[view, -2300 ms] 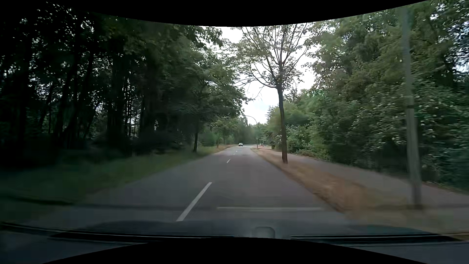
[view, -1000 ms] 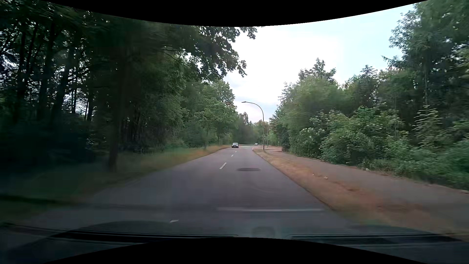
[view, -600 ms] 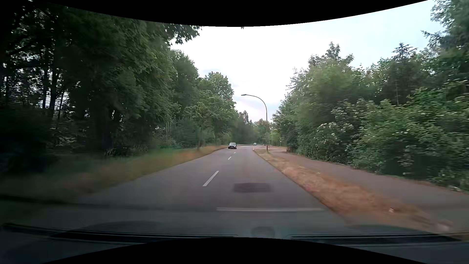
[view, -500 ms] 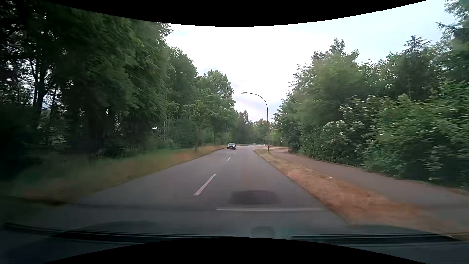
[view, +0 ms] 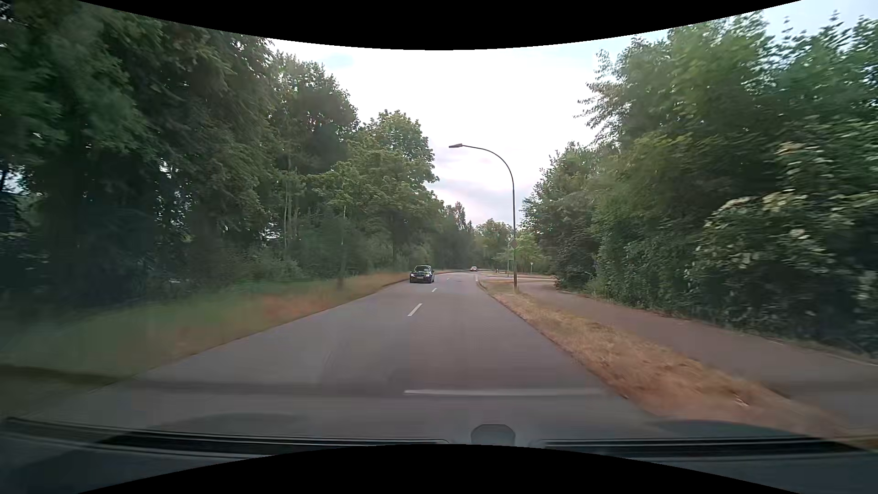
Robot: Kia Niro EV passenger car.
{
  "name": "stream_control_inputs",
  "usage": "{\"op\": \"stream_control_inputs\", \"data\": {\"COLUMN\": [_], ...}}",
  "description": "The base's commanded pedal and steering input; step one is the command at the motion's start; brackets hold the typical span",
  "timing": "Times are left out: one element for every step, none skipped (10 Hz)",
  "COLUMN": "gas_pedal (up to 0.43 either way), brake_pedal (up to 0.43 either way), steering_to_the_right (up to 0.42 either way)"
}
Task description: Follow the waypoints while adhering to traffic rules and regulations
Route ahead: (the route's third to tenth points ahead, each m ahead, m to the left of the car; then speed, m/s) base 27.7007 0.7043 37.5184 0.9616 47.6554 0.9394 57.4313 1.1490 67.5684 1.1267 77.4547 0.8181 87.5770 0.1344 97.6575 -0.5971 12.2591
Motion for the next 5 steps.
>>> {"op": "stream_control_inputs", "data": {"gas_pedal": [0.15, 0.15, 0.15, 0.15, 0.15], "brake_pedal": [0.0, 0.0, 0.0, 0.0, 0.0], "steering_to_the_right": [0.0, 0.0, 0.0, 0.0, 0.0]}}
